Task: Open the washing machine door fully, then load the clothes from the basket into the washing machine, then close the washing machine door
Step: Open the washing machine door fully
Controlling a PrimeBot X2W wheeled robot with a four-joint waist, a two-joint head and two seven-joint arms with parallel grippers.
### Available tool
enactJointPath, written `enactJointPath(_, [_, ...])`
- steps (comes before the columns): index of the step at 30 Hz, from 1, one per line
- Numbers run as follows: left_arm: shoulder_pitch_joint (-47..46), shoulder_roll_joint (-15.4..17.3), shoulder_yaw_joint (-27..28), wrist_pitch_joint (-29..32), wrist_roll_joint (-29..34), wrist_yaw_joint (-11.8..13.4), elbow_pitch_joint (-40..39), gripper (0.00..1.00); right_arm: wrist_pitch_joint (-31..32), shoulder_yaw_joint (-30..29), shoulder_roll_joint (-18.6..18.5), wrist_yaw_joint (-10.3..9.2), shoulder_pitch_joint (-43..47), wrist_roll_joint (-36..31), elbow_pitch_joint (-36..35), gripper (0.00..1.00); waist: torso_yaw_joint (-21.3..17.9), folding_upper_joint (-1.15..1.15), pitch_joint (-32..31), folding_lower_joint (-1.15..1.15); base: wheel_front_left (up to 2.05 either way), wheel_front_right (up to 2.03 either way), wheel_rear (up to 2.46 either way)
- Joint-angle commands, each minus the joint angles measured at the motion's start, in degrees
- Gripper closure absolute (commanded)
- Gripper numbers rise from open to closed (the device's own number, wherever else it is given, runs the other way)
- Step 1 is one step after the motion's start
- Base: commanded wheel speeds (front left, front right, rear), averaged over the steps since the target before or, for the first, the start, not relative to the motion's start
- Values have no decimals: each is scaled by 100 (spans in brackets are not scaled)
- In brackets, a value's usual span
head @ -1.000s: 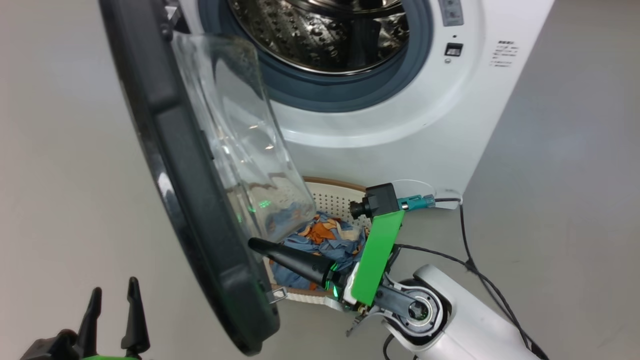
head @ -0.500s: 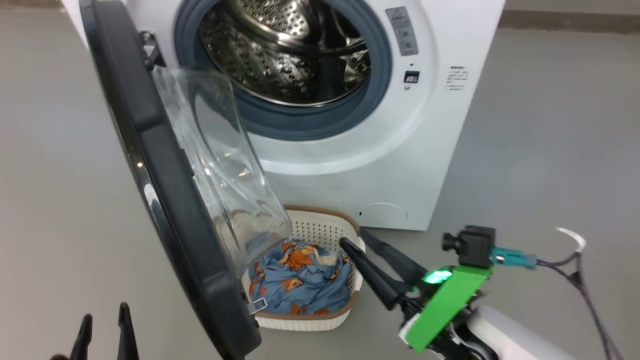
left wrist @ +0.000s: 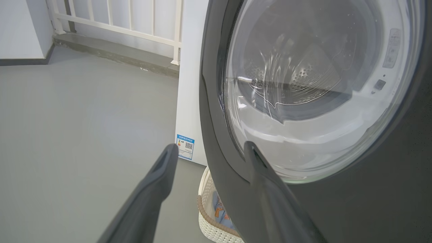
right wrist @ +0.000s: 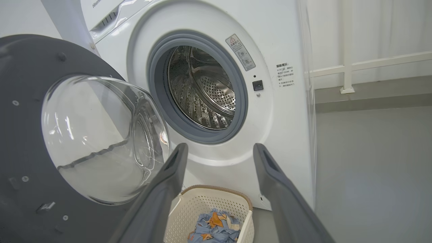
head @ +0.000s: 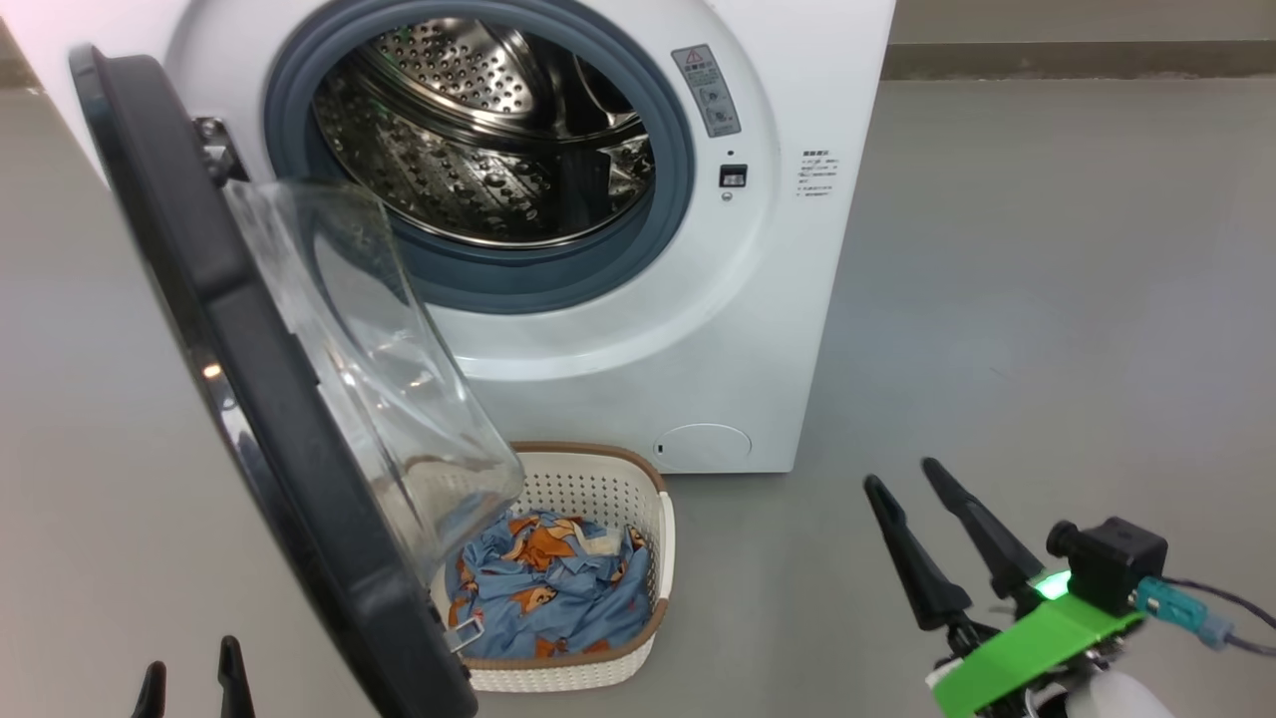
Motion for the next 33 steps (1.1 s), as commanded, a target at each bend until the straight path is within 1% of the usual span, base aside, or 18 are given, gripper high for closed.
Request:
enactJointPath(1, [-31,102,186,-54,45,-17,-160,0,-69,-190,95,9,141,-407,-239,0,-48,0,-13,0,0,0,0])
enactJointPath(5, [-9,99,193,-54,43,-17,-168,0,-69,-748,286,9,509,-1218,-403,0,-95,0,-7,0,0,0,0])
enactJointPath(7, [17,97,218,-54,38,-17,-182,0,-69,-1009,412,9,656,-1416,-470,0,-133,0,-1,0,0,0,0])
enactJointPath(13, [121,95,260,-54,81,-17,-214,0,-69,-1551,553,9,981,-1985,-556,0,-220,0,-19,0,0,0,0])
enactJointPath(16, [172,94,281,-54,98,-17,-223,0,-69,-1777,618,9,1111,-2192,-586,0,-264,0,-36,0,0,0,0])
enactJointPath(19, [210,93,301,-54,108,-17,-233,0,-70,-1885,651,9,1189,-2322,-580,0,-294,0,-49,0,0,0,0])
enactJointPath(24, [284,92,361,-54,96,-17,-232,0,-70,-2158,684,9,1335,-2623,-453,0,-360,0,-77,0,0,0,0])
enactJointPath(33, [327,90,347,-54,71,-17,-215,0,-70,-2347,727,9,1325,-2771,-326,0,-363,0,-90,0,0,0,0])
